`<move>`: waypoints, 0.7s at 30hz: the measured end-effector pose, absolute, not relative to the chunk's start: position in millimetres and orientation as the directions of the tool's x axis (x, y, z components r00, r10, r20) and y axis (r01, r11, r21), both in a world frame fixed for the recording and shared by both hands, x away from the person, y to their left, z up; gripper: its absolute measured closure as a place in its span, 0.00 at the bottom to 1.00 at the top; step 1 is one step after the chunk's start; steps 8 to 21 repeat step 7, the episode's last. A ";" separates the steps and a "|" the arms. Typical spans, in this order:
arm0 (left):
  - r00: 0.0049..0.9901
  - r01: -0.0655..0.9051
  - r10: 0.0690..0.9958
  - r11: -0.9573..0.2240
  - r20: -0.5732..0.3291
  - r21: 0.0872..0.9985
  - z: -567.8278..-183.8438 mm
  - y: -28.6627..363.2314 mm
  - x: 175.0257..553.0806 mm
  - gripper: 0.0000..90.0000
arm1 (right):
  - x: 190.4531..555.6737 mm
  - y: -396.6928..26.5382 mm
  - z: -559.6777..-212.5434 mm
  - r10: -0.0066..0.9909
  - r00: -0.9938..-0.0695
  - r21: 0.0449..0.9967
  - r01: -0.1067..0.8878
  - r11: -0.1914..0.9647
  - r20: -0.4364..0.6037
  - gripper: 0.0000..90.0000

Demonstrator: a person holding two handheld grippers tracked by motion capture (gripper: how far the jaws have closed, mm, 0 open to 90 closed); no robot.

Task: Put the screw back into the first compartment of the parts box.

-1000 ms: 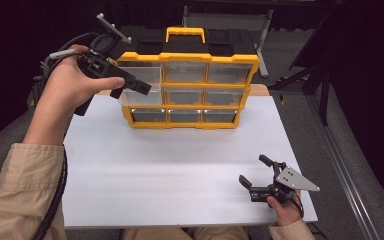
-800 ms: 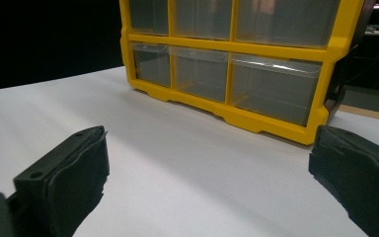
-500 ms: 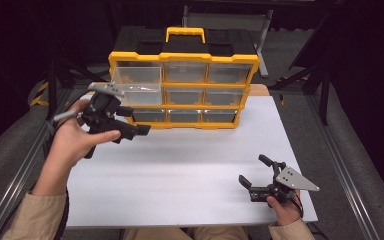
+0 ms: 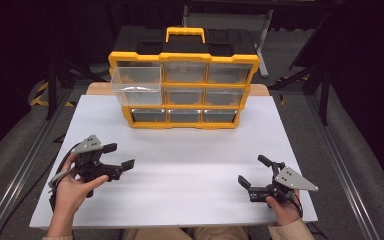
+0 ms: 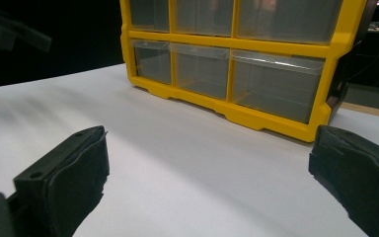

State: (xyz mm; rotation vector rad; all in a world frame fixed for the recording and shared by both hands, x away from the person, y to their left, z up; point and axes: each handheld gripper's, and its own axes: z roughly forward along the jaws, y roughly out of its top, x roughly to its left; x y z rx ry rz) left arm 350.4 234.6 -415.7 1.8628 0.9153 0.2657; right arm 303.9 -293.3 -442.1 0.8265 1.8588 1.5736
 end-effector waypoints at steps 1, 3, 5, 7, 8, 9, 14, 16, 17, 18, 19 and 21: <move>0.685 0.468 0.694 -0.186 -0.222 0.864 -426.0 240.6 347.5 0.06 | 303.8 -293.6 -442.1 0.758 -0.652 0.988 0.096 0.120 -0.029 0.03; 0.672 0.484 0.702 -0.176 -0.235 0.857 -438.8 251.2 346.7 0.04 | 303.7 -293.8 -442.0 0.757 -0.652 0.988 0.098 0.117 -0.025 0.03; 0.644 0.477 0.732 -0.154 -0.224 0.865 -446.2 259.1 344.2 0.02 | 304.8 -293.8 -442.4 0.756 -0.654 0.988 0.094 0.122 -0.031 0.03; 0.637 0.473 0.732 -0.124 -0.241 0.872 -448.1 262.6 343.1 0.02 | 304.9 -293.4 -442.5 0.756 -0.654 0.987 0.094 0.127 -0.034 0.03; 0.637 0.473 0.732 -0.124 -0.241 0.872 -448.1 262.6 343.1 0.02 | 304.9 -293.4 -442.5 0.756 -0.654 0.987 0.094 0.127 -0.034 0.03; 0.637 0.473 0.732 -0.124 -0.241 0.872 -448.1 262.6 343.1 0.02 | 304.9 -293.4 -442.5 0.756 -0.654 0.987 0.094 0.127 -0.034 0.03; 0.637 0.473 0.732 -0.124 -0.241 0.872 -448.1 262.6 343.1 0.02 | 304.9 -293.4 -442.5 0.756 -0.654 0.987 0.094 0.127 -0.034 0.03; 0.637 0.473 0.732 -0.124 -0.241 0.872 -448.1 262.6 343.1 0.02 | 304.9 -293.4 -442.5 0.756 -0.654 0.987 0.094 0.127 -0.034 0.03; 0.637 0.473 0.732 -0.124 -0.241 0.872 -448.1 262.6 343.1 0.02 | 304.9 -293.4 -442.5 0.756 -0.654 0.987 0.094 0.127 -0.034 0.03; 0.637 0.473 0.732 -0.124 -0.241 0.872 -448.1 262.6 343.1 0.02 | 304.9 -293.4 -442.5 0.756 -0.654 0.987 0.094 0.127 -0.034 0.03; 0.637 0.473 0.732 -0.124 -0.241 0.872 -448.1 262.6 343.1 0.02 | 304.9 -293.4 -442.5 0.756 -0.654 0.987 0.094 0.127 -0.034 0.03; 0.637 0.473 0.732 -0.124 -0.241 0.872 -448.1 262.6 343.1 0.02 | 304.9 -293.4 -442.5 0.756 -0.654 0.987 0.094 0.127 -0.034 0.03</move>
